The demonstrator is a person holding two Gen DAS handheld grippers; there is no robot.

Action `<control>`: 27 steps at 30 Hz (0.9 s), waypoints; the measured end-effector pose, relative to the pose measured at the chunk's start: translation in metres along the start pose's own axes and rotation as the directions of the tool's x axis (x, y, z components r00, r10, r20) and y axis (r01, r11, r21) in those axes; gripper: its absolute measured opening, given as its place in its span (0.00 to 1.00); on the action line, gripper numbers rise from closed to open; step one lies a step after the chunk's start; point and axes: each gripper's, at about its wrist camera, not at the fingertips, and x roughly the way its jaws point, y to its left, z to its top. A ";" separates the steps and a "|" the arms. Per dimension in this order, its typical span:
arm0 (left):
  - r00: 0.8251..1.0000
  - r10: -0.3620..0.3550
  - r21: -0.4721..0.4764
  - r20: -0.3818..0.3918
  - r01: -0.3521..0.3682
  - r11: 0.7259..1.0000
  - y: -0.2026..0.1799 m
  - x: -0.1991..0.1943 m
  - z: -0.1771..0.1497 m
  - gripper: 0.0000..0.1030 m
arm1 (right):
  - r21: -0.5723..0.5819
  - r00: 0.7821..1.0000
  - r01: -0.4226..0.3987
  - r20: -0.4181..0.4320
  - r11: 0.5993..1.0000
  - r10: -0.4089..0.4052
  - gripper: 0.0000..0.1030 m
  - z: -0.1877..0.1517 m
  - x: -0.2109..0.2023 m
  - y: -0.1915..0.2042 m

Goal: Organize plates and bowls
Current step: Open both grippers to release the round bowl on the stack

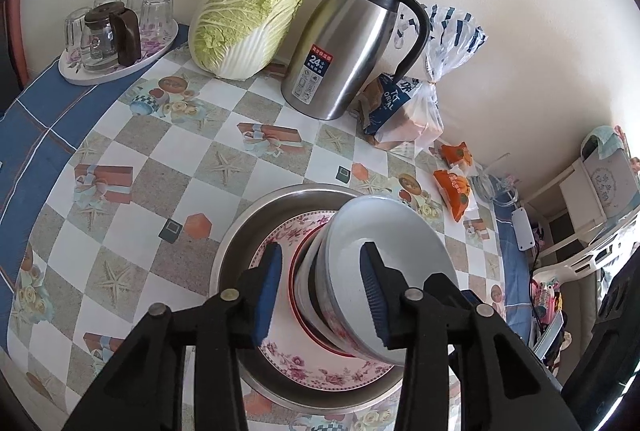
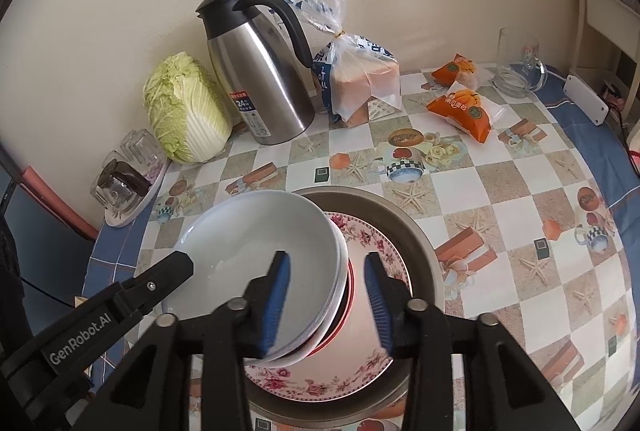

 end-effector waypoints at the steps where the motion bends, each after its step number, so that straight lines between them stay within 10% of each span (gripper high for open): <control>1: 1.000 0.007 -0.002 0.002 -0.007 1.000 0.000 -0.001 0.000 0.46 | -0.003 1.000 0.000 0.002 1.000 0.000 0.52 0.000 -0.001 0.000; 4: 0.999 0.046 -0.018 0.010 -0.046 0.999 0.004 -0.004 0.000 0.72 | -0.013 1.000 0.002 0.004 1.000 -0.002 0.59 0.000 -0.003 0.000; 18: 0.992 0.116 -0.067 0.041 -0.113 0.991 0.032 -0.020 -0.014 0.90 | -0.066 1.000 0.011 0.024 0.998 -0.009 0.99 -0.013 -0.019 -0.002; 27: 0.987 0.151 -0.082 0.050 -0.147 0.986 0.050 -0.029 -0.028 0.92 | -0.101 0.999 0.008 0.051 0.995 -0.003 1.00 -0.024 -0.031 0.004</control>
